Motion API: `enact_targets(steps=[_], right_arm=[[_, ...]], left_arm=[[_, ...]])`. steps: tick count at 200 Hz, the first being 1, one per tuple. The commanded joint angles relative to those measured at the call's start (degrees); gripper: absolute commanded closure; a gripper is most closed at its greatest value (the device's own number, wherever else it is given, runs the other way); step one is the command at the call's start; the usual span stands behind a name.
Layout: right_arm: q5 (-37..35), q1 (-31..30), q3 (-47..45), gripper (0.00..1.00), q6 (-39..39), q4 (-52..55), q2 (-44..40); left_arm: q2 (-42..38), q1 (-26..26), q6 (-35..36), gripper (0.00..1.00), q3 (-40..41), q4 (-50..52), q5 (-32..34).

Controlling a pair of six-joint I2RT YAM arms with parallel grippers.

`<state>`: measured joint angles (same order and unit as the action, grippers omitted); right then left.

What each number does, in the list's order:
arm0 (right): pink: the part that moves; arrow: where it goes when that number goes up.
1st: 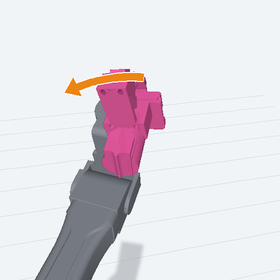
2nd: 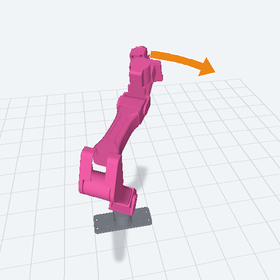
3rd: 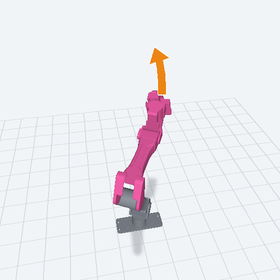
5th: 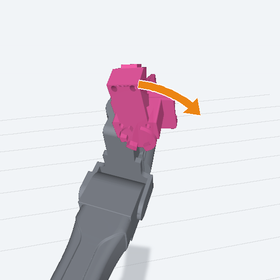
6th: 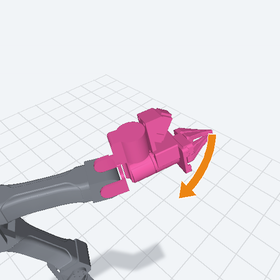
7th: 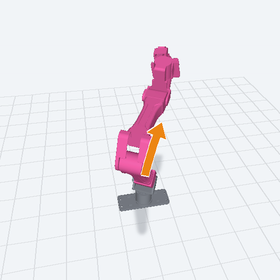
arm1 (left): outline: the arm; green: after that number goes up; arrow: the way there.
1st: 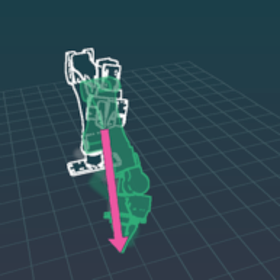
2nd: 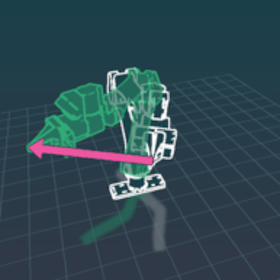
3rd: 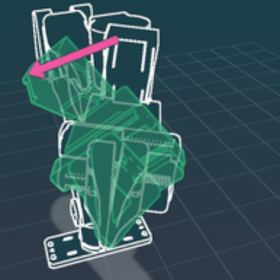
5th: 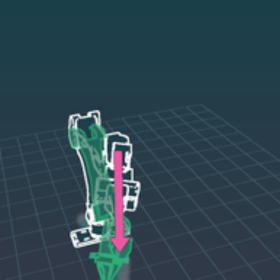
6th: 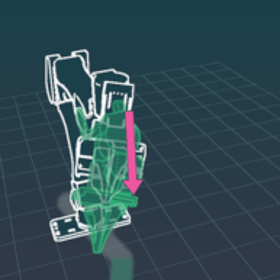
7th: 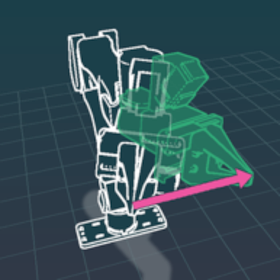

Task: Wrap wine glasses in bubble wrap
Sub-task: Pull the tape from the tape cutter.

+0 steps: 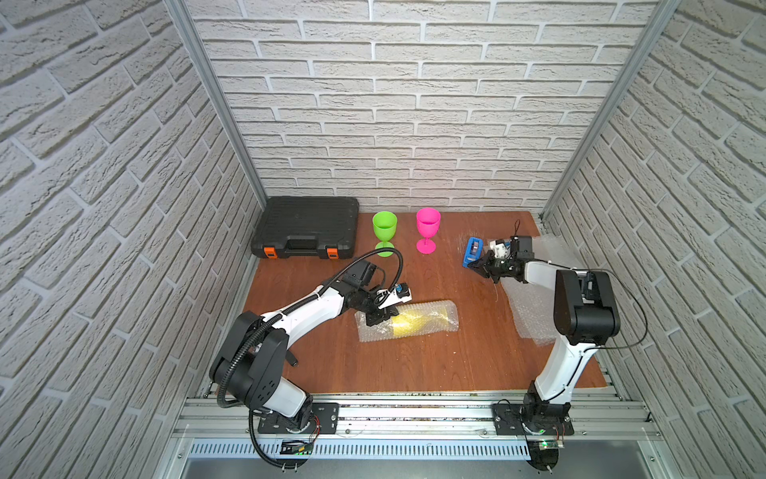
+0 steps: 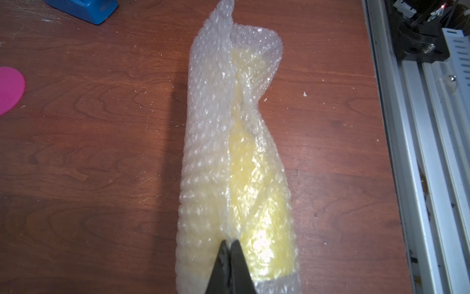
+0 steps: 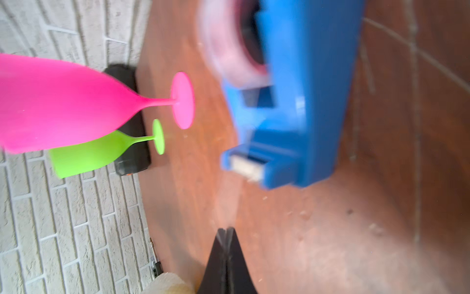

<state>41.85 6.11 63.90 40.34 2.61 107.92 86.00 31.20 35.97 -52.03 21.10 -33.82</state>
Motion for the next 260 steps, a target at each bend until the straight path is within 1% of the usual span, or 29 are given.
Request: enact_targets(steps=[1, 34, 56, 96, 138, 162, 166, 178, 200, 207, 215, 226, 245, 260], right_arm=[[1.3, -1.1, -2.0, 0.97, -0.2, 3.0, -4.7], [1.1, -2.1, -5.6, 0.97, -0.1, 4.3, -9.0], [1.0, -3.2, -8.2, 0.97, -0.1, 4.1, -9.6], [0.9, -4.6, -12.8, 0.97, 0.5, 0.2, -6.9], [0.5, -4.8, -15.3, 0.97, 0.4, -3.4, -2.5], [0.1, -4.9, -17.5, 0.97, 0.5, -3.8, -3.0], [0.0, -4.9, -18.1, 0.96, 0.5, -3.8, -3.5], [-0.3, -5.0, -19.7, 0.88, 0.6, -3.2, -5.5], [-0.6, -5.5, -22.5, 0.67, 0.6, -0.9, -10.4], [-0.2, -5.5, -23.3, 0.62, 0.7, -0.2, -11.9], [0.0, -5.6, -23.9, 0.59, 1.0, 0.6, -13.8], [-0.6, -5.5, -24.0, 0.58, 0.2, 2.9, -16.4], [-5.0, -5.3, -22.0, 0.58, -2.9, 9.1, -20.8], [-6.5, -4.1, -20.4, 0.58, -4.2, 10.5, -22.8]], left_arm=[[1.2, 0.1, 0.5, 1.0, -0.2, 2.1, 0.4], [1.5, 0.1, 0.5, 1.0, -0.4, 2.1, 0.1], [1.4, 0.2, 0.5, 1.0, -0.3, 1.9, 0.0], [1.4, 0.2, 0.4, 1.0, -0.3, 2.1, 0.1], [1.4, 0.1, 0.5, 1.0, -0.3, 2.2, 0.2], [1.3, 0.1, 0.5, 1.0, -0.2, 2.2, 0.4], [1.2, 0.1, 0.5, 1.0, -0.2, 2.2, 0.4], [1.2, 0.2, 0.5, 1.0, -0.2, 2.1, 0.5], [1.4, 0.2, 0.4, 1.0, -0.3, 2.2, 0.3], [1.4, 0.1, 0.5, 1.0, -0.3, 2.2, 0.3], [1.4, 0.2, 0.4, 1.0, -0.3, 2.2, 0.3], [1.5, 0.1, 0.5, 1.0, -0.3, 2.2, 0.3], [1.4, 0.1, 0.5, 1.0, -0.3, 2.4, 0.3], [1.4, 0.1, 0.6, 1.0, -0.4, 2.4, 0.3]])
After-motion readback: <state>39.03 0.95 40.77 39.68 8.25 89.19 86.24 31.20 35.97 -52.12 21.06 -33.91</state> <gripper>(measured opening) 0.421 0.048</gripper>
